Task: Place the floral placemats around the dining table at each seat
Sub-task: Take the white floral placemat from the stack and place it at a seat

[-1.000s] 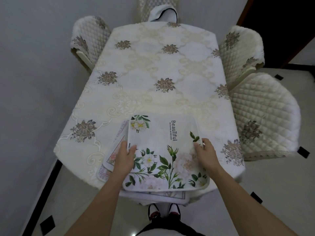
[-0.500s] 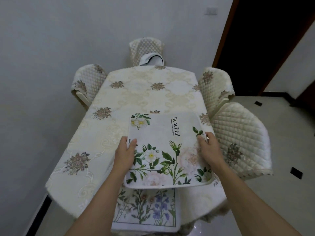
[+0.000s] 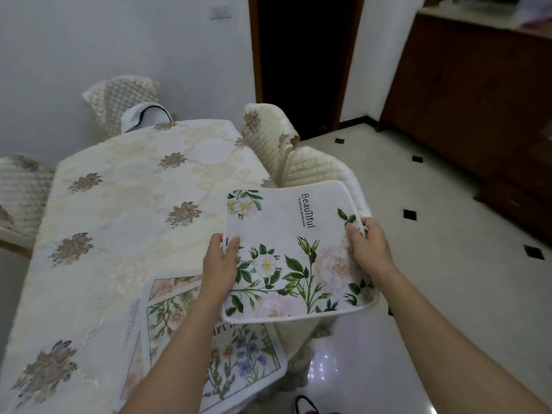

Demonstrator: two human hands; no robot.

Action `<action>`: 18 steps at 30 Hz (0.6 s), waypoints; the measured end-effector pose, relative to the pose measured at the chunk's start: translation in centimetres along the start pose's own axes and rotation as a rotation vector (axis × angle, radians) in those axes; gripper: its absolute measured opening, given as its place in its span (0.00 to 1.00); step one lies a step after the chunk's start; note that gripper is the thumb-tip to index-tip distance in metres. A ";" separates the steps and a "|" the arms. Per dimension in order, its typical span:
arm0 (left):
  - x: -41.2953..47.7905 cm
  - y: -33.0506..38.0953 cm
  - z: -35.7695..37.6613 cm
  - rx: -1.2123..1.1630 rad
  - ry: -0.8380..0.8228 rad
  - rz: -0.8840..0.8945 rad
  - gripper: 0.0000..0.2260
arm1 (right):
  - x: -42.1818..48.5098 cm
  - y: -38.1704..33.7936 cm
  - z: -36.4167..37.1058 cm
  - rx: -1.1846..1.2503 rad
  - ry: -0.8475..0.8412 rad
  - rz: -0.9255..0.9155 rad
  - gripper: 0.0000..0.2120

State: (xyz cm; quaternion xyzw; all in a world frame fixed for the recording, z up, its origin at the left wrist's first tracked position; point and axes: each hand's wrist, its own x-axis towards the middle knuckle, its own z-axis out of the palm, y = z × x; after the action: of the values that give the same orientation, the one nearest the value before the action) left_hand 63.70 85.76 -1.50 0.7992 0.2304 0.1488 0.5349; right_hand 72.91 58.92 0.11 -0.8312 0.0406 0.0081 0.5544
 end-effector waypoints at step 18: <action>-3.6 6.9 17.6 -0.014 -0.439 0.174 0.09 | -5.8 8.6 -17.4 -0.016 0.474 0.263 0.06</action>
State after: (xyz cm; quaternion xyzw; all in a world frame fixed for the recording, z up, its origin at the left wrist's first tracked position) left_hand 70.62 67.82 -1.82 0.8254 0.0376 0.0186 0.5629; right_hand 65.89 39.97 -0.76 -0.8019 0.2768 -0.1144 0.5169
